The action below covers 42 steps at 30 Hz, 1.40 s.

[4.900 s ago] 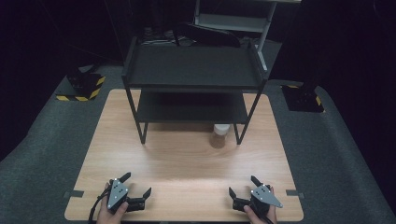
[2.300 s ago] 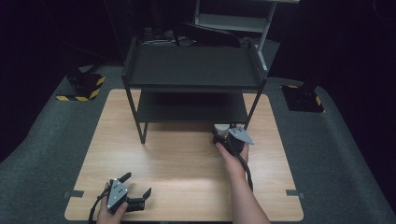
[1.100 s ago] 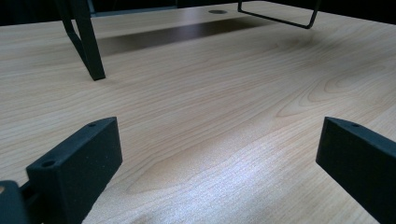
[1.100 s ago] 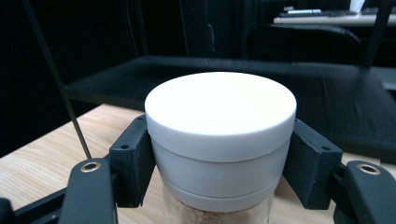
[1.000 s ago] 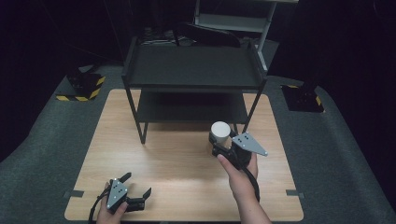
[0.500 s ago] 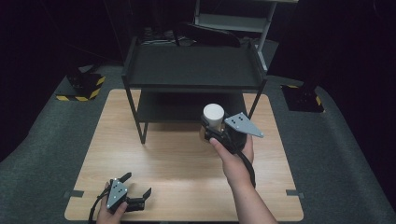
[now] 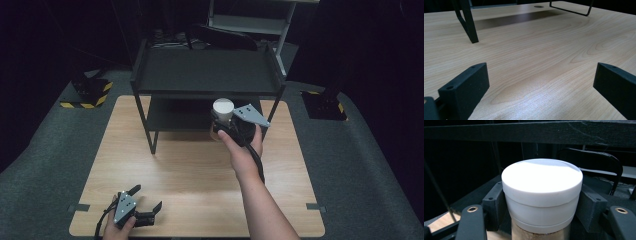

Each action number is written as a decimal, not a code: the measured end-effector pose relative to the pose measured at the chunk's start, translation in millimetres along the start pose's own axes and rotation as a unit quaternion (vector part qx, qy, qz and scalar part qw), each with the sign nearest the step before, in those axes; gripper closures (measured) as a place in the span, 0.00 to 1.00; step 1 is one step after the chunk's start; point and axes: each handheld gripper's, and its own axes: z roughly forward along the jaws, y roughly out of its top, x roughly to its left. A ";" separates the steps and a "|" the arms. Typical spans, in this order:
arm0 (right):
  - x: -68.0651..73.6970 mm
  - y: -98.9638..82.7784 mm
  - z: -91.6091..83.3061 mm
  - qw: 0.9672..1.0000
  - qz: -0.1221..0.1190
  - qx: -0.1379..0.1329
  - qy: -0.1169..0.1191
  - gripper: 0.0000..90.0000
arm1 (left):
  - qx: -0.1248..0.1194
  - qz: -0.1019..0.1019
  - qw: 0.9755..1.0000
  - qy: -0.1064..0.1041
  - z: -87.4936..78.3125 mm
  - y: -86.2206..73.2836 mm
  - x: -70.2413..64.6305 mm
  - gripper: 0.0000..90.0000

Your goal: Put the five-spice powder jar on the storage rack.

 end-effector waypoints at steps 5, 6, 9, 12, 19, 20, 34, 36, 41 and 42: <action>-0.3 1.5 11.7 1.000 0.000 0.000 -0.009 0.38 | 0.001 0.000 1.000 -0.002 -0.2 0.5 0.7 0.01; -0.5 -0.1 16.4 1.000 0.003 -0.006 -0.015 0.38 | 0.002 0.000 1.000 -0.002 -0.1 0.6 1.1 0.01; -1.4 -1.0 21.4 1.000 0.007 -0.008 -0.018 0.38 | 0.002 0.000 1.000 -0.002 -0.1 0.6 1.2 0.01; -1.3 -1.7 29.3 1.000 0.003 -0.008 -0.027 0.38 | 0.002 0.000 1.000 -0.003 -0.3 0.5 1.3 0.01; -4.5 -8.0 42.4 0.999 -0.002 -0.025 -0.038 0.38 | 0.002 0.000 1.000 -0.004 -0.3 0.6 1.9 0.01; -5.2 -8.6 43.6 0.999 -0.001 -0.027 -0.039 0.38 | 0.002 0.000 1.000 -0.004 -0.3 0.5 1.9 0.01; -8.0 -22.5 49.3 0.998 -0.004 -0.052 -0.044 0.38 | 0.000 0.001 1.000 -0.005 -0.9 -0.2 1.4 0.01; -9.1 -22.4 49.3 0.998 -0.003 -0.052 -0.042 0.37 | 0.000 0.001 1.000 -0.005 -1.0 -0.2 1.6 0.01; -10.6 -22.4 48.8 0.998 0.002 -0.054 -0.041 0.28 | 0.000 0.001 1.000 -0.006 -0.9 -0.2 1.8 0.01; -9.8 -22.8 48.7 0.997 0.007 -0.056 -0.045 0.21 | 0.000 0.000 1.000 -0.006 -0.9 -0.2 1.8 0.01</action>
